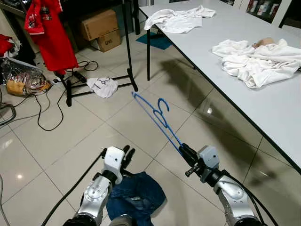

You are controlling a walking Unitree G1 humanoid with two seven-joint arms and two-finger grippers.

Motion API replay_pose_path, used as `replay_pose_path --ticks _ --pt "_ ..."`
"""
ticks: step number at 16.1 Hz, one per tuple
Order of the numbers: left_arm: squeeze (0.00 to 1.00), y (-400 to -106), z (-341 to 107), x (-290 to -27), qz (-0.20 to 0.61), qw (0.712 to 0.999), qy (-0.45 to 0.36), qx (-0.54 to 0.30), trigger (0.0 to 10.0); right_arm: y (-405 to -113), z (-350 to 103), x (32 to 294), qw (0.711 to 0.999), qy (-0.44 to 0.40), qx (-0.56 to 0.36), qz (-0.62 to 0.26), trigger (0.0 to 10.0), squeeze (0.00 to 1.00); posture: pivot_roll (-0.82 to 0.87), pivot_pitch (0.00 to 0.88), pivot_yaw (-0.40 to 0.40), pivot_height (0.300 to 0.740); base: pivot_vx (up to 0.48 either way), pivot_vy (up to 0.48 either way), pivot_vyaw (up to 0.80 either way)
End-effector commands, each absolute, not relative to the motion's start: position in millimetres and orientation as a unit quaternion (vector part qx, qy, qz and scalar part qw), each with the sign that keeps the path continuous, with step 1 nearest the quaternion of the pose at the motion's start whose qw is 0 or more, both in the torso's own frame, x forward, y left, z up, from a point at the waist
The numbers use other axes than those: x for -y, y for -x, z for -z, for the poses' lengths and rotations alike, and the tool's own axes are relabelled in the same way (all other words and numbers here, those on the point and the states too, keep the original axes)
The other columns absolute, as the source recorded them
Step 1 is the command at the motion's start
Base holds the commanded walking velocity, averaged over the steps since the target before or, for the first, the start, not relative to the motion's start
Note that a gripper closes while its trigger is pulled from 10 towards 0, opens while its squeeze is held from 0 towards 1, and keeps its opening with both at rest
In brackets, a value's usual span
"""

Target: Hang hanger

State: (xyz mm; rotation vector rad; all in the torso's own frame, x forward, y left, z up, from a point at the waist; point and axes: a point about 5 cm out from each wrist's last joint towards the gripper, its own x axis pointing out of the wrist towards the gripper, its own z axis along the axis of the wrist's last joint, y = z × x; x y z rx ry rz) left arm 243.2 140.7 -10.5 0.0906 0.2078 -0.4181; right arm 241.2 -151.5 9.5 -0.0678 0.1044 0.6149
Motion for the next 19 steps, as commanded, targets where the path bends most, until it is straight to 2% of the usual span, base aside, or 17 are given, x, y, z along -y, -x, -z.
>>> replay_pose_path --ticks 1,8,10,13,16,19 --pt "0.0 -238.4 14.3 -140.5 0.213 0.97 -0.049 -0.111 10.0 -248.2 -18.2 149.7 0.953 0.031 -0.031 -0.3 10.0 0.0 -0.08 0.0 0.074 0.74 0.0 0.0 0.0" --pt "0.0 -235.4 15.5 -138.3 0.214 0.969 -0.062 -0.108 10.0 -264.8 -32.3 146.9 0.966 0.011 0.0 -0.258 10.0 0.0 -0.08 0.0 0.069 0.74 0.0 0.0 0.0" --pt "0.0 -237.3 14.4 -138.5 0.213 0.969 -0.062 -0.106 10.0 -278.6 -47.1 147.0 0.971 -0.013 0.024 -0.236 10.0 0.0 -0.08 0.0 0.067 0.74 0.0 0.0 0.0" --pt "0.0 -241.8 11.0 -134.6 0.22 0.968 -0.068 -0.098 10.0 -307.1 -67.0 159.9 0.987 -0.074 0.031 -0.141 10.0 0.0 -0.09 0.0 0.066 0.74 0.0 0.0 0.0" --pt "0.0 -242.8 9.3 -132.4 0.223 0.968 -0.07 -0.091 10.0 -317.0 -76.7 169.6 0.99 -0.1 0.04 -0.094 10.0 0.0 -0.08 0.0 0.063 0.74 0.0 0.0 0.0" --pt "0.0 -240.6 9.9 -130.3 0.229 0.966 -0.076 -0.089 10.0 -332.0 -83.1 189.3 0.992 -0.123 0.013 0.015 10.0 0.0 -0.08 0.0 0.063 0.74 0.0 0.0 0.0"
